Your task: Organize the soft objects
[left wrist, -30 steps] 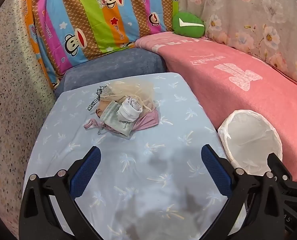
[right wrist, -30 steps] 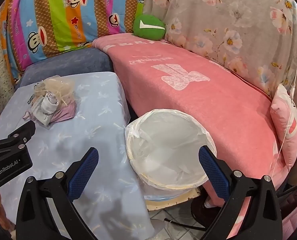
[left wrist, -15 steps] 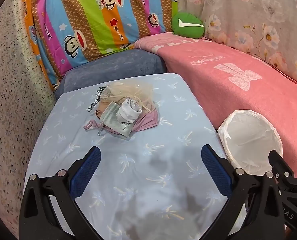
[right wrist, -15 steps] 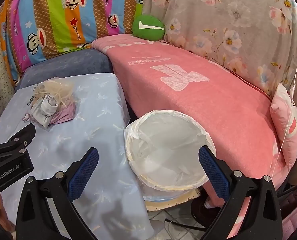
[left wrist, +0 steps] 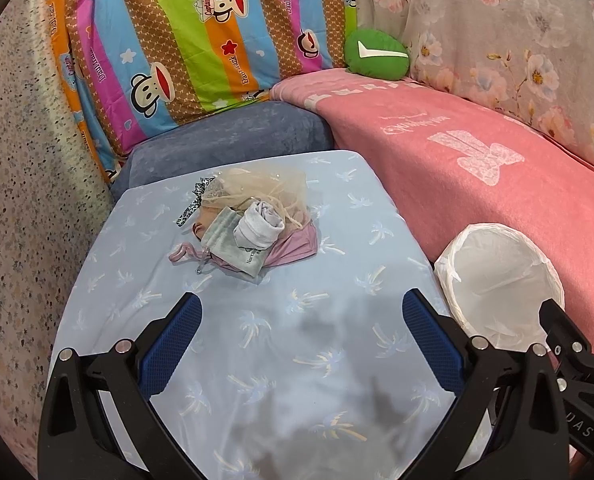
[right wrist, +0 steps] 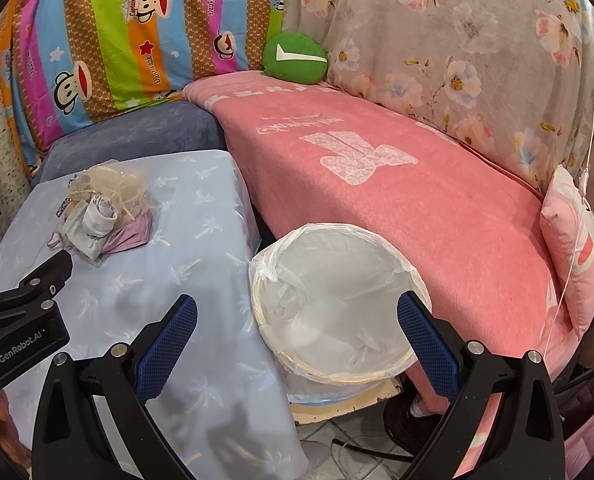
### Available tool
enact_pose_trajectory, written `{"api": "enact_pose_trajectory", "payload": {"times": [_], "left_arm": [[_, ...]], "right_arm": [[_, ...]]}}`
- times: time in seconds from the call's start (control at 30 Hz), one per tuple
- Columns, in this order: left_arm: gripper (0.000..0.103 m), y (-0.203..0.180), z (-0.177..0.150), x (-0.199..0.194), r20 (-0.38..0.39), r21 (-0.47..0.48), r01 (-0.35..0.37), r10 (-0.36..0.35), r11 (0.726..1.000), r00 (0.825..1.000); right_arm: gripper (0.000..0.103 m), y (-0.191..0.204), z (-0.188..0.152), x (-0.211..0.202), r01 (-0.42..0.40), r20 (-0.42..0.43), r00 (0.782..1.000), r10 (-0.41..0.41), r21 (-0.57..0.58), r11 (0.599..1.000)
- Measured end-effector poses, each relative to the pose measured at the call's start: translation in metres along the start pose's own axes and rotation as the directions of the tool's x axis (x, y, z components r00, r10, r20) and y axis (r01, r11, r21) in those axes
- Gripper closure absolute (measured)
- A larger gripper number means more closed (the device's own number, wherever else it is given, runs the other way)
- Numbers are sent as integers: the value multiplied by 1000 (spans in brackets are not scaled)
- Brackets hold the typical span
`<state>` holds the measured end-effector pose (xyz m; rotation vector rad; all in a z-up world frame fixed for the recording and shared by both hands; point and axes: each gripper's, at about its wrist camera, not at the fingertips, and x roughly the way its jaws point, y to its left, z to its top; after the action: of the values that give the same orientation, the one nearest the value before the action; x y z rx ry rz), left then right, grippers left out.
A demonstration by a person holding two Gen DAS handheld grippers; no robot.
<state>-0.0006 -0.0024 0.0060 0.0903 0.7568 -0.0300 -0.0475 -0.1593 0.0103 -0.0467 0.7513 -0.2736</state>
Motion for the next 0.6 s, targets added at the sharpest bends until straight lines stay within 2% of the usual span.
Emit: {"api": "enact_pose_trajectory", "payload": {"times": [0.6], "left_arm": [[7,-3,6,-5,12,4,-2,2,1000,1000]], "right_arm": [[6,-1,1,-1,1,3,1000,-1,3,1000]]}}
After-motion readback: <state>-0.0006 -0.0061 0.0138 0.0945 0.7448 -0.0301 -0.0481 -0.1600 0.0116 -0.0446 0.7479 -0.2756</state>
